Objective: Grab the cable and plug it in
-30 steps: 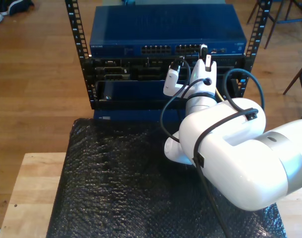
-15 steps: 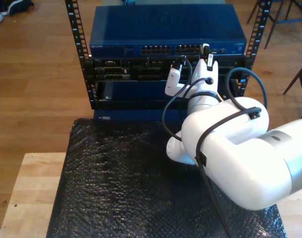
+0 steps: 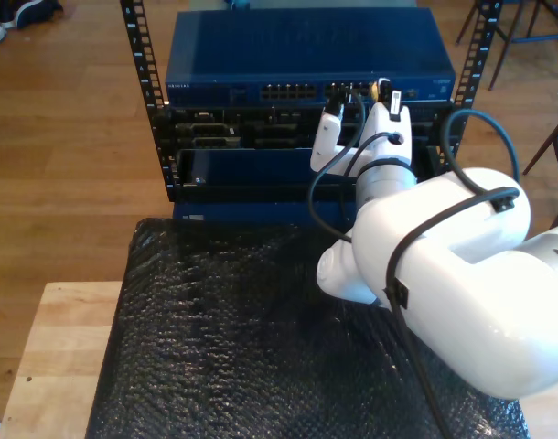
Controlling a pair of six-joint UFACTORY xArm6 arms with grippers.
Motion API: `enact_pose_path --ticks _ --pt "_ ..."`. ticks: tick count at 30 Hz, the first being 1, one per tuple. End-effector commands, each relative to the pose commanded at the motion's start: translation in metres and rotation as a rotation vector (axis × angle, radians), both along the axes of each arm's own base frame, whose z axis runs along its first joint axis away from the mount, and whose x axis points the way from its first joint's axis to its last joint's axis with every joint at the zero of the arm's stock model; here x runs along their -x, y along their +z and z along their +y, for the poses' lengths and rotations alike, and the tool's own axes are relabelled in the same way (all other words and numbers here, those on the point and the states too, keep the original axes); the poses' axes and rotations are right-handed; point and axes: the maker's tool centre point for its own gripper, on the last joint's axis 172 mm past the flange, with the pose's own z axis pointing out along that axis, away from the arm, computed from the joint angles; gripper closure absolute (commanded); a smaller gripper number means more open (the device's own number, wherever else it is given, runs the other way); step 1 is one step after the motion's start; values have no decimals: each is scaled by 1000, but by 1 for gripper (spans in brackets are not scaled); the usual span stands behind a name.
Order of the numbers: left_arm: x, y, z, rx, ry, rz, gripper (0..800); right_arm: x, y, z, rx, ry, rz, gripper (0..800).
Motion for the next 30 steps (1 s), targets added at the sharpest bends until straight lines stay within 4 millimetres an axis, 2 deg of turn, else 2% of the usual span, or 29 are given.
enact_pose_path --ticks 4,12,20,25,30 --pt "0 0 0 0 0 0 0 5 2 -3 2 0 10 402" --pt "0 0 0 0 0 0 0 19 25 -9 -8 5 8 375" --pt "0 0 0 0 0 0 0 35 26 -14 -10 16 54 358" --pt "0 0 0 0 0 0 0 43 14 -13 -24 39 137 281" --pt "0 0 0 0 0 0 0 50 20 -13 -38 52 162 261"
